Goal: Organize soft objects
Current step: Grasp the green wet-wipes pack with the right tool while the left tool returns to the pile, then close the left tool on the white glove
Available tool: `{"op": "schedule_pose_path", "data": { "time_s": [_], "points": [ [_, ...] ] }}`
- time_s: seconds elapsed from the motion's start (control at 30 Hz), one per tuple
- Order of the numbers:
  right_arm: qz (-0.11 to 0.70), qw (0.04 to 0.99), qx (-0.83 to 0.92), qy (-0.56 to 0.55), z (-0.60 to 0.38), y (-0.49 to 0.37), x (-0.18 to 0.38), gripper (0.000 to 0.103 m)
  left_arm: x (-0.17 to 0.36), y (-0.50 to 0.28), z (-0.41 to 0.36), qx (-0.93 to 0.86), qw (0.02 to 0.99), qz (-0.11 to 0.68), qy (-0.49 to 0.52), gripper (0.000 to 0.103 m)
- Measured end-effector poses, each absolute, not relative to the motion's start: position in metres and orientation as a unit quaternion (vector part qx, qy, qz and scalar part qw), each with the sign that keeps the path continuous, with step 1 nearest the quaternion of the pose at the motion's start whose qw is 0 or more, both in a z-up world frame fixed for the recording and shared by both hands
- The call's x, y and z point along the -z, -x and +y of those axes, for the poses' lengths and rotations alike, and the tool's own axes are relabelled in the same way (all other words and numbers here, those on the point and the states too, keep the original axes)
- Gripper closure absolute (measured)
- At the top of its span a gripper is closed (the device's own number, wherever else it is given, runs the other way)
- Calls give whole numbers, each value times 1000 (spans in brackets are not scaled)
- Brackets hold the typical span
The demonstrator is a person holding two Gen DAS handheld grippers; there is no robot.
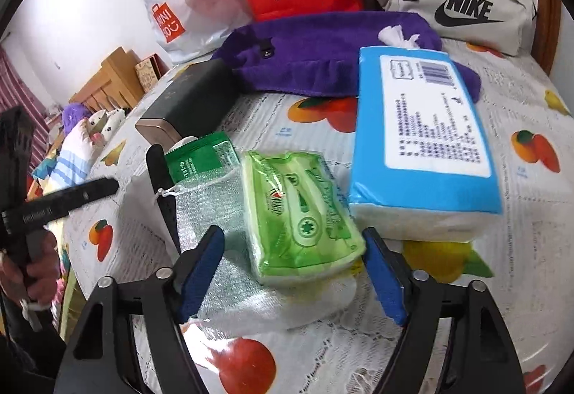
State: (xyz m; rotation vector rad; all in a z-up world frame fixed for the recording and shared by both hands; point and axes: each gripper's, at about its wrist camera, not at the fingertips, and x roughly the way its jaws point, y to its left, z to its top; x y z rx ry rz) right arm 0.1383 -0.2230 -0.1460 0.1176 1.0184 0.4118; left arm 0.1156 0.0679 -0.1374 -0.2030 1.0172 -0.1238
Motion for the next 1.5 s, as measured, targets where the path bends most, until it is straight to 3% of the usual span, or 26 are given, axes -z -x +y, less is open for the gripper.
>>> {"op": "schedule_pose_path", "data": {
  "time_s": [0.03, 0.07, 0.4, 0.47, 0.53, 0.83, 0.9, 0.93, 1.03, 1.5],
  "points": [
    [480, 853, -195, -59, -223, -137, 145, 47, 140, -114, 68, 60, 865, 488, 98, 38],
    [473, 856, -199, -61, -224, -135, 144, 48, 142, -113, 69, 62, 864, 490, 100, 38],
    [415, 885, -209, -28, -223, -106, 116, 49, 142, -105, 55, 112, 865, 478, 101, 37],
    [409, 889, -205, -32, -230, -99, 112, 49, 141, -104, 49, 130, 866, 473, 103, 31],
    [402, 894, -196, -28, -236, -92, 110, 49, 139, -105, 41, 143, 867, 469, 94, 31],
    [414, 903, -119, -10, -276, -75, 122, 49, 143, -115, 16, 158, 875, 453, 61, 31],
    [425, 899, -104, -14, -286, -72, 130, 49, 147, -117, 12, 148, 879, 451, 43, 47],
    [430, 897, -98, -18, -290, -72, 134, 49, 148, -118, 12, 142, 880, 451, 38, 65],
    [442, 893, -84, -17, -297, -69, 144, 49, 150, -115, 16, 158, 875, 454, 53, 86],
    [447, 891, -83, 2, -284, -72, 155, 49, 119, -90, 53, 185, 881, 419, 119, 90]
  ]
}}
